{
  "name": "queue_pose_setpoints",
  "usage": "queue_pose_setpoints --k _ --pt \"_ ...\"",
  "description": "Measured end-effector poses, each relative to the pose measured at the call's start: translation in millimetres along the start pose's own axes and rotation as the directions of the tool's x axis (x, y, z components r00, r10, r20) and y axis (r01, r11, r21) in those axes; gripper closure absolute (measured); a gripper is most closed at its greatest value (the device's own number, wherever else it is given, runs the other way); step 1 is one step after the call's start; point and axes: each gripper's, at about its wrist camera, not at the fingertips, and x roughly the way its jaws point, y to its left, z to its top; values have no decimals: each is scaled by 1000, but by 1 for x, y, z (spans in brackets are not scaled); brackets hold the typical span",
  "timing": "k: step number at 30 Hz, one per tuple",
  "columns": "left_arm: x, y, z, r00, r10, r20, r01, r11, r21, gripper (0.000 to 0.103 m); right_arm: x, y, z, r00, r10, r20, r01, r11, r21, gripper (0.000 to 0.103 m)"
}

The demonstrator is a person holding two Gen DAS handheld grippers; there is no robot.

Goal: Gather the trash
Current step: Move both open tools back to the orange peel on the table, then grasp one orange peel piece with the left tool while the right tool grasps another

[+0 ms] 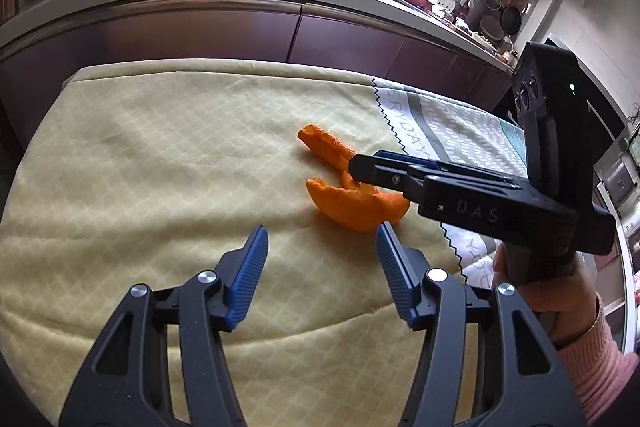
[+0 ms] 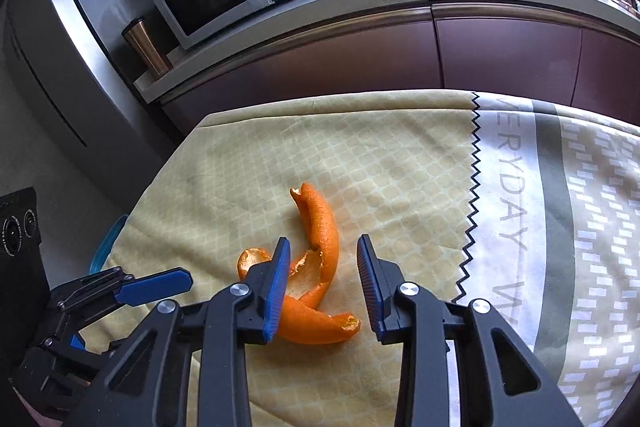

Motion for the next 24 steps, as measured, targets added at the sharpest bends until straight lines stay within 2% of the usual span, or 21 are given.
queue_pose_setpoints --k 4,5,15,20,24 --pt "14 -3 8 999 -22 -26 21 1000 -11 48 1 -3 0 1000 28 -6 -28 1000 14 92" --pt "17 -5 9 999 -25 -33 25 1000 -11 48 0 -5 0 1000 28 -7 -28 999 18 93" --pt "41 -12 20 997 -30 -66 29 999 -14 48 -5 -19 1 999 37 17 -38 998 52 96" --pt "46 -10 22 996 -59 -67 57 998 -33 59 -6 -24 2 999 39 24 -40 996 74 96" --pt "44 -13 20 997 -53 -56 52 998 -23 70 -7 -25 2 999 39 29 -42 996 82 96"
